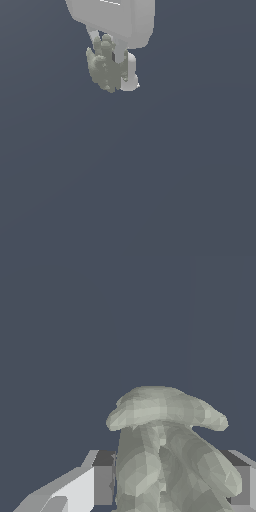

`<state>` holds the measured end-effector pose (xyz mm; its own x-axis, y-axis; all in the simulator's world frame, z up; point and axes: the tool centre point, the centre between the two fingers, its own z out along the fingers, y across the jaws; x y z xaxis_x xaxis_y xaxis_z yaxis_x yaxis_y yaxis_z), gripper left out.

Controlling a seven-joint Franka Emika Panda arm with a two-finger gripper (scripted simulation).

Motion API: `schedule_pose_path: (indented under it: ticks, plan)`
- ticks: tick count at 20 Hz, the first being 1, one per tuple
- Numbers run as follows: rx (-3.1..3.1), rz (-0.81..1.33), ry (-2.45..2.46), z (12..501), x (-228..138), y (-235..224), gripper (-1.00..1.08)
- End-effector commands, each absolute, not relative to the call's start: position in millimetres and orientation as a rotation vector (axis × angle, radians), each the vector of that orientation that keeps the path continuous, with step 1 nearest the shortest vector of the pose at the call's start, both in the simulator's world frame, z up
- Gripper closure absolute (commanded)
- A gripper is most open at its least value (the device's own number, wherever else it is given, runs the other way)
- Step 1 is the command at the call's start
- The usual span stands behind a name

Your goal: Pick up the object and move it to a goal position.

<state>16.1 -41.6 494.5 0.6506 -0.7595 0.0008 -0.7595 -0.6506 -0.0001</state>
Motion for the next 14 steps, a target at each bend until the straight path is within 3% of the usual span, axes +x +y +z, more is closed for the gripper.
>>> schedule_pose_path:
  ticks: [1, 14]
  plan:
    - [2.854, 0.0, -1.313, 505, 18, -43, 1.08]
    - [2.854, 0.0, -1.312, 528, 23, -44, 1.08]
